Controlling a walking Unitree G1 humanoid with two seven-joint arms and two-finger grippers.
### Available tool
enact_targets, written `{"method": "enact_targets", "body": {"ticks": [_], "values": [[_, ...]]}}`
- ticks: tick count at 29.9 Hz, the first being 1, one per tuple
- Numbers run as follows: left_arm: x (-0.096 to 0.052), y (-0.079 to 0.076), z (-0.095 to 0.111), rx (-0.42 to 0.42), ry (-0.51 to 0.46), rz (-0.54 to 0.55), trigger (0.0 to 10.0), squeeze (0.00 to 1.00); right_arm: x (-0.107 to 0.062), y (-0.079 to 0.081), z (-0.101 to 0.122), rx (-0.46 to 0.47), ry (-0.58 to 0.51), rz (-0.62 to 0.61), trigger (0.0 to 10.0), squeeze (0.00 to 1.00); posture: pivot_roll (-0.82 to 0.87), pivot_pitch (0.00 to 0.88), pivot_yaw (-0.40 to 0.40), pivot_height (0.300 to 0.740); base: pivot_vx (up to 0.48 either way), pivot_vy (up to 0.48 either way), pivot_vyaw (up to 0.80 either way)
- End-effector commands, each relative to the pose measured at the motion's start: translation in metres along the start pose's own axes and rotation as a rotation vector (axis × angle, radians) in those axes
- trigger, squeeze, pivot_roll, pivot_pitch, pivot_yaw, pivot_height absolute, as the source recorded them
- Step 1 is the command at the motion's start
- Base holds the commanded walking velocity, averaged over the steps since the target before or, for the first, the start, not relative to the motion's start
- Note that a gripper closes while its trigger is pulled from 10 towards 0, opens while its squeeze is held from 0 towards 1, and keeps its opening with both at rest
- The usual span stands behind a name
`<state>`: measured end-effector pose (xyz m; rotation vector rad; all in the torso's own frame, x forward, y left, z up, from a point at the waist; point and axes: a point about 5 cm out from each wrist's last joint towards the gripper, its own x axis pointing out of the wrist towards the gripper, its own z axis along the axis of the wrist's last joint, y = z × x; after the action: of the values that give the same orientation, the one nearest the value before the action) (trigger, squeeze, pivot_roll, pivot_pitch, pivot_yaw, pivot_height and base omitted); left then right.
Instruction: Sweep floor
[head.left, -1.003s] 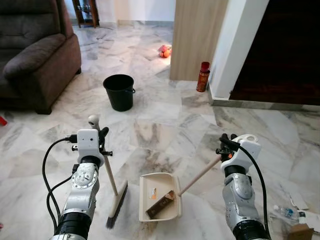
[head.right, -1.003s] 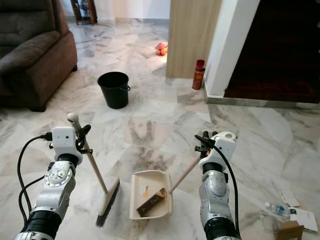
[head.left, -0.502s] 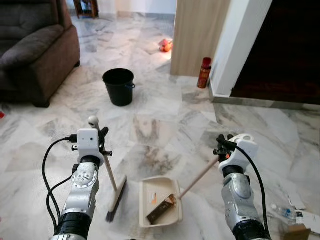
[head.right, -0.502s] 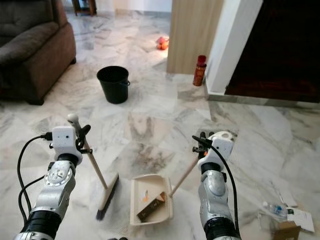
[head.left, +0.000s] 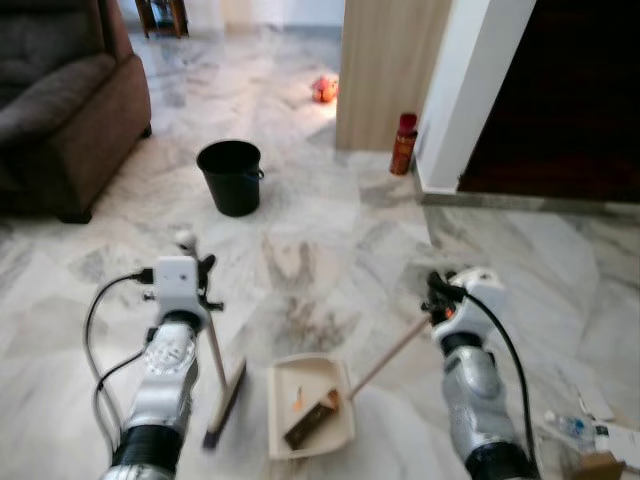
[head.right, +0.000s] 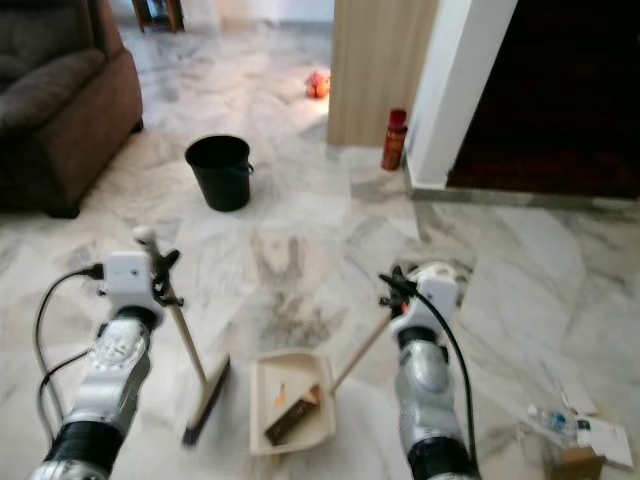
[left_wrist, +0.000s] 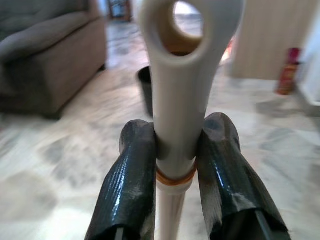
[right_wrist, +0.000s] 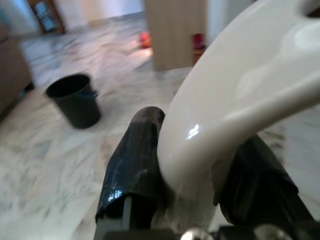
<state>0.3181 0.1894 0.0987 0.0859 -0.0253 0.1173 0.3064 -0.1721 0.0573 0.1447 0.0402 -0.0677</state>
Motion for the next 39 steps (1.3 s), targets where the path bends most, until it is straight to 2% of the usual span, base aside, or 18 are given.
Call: {"method": "enact_targets", "body": {"ticks": [1, 24, 39], "values": [[0.003, 0.004, 0.009, -0.001, -0.034, 0.020, 10.0, 0.00, 0.004, 0.007, 0.011, 0.032, -0.049, 0.030, 10.0, 0.00, -0.05, 0.059, -0.018, 0.740, 0.270, 0.000, 0.00], [0.001, 0.004, 0.008, 0.000, -0.029, 0.040, 10.0, 0.00, 0.002, 0.015, 0.008, 0.027, -0.036, 0.086, 10.0, 0.00, -0.06, 0.042, -0.019, 0.740, 0.271, 0.000, 0.00], [0.002, 0.003, 0.008, 0.000, -0.030, 0.042, 10.0, 0.00, 0.002, 0.020, 0.009, 0.031, -0.038, 0.119, 10.0, 0.00, -0.05, 0.040, -0.019, 0.740, 0.270, 0.000, 0.61]]}}
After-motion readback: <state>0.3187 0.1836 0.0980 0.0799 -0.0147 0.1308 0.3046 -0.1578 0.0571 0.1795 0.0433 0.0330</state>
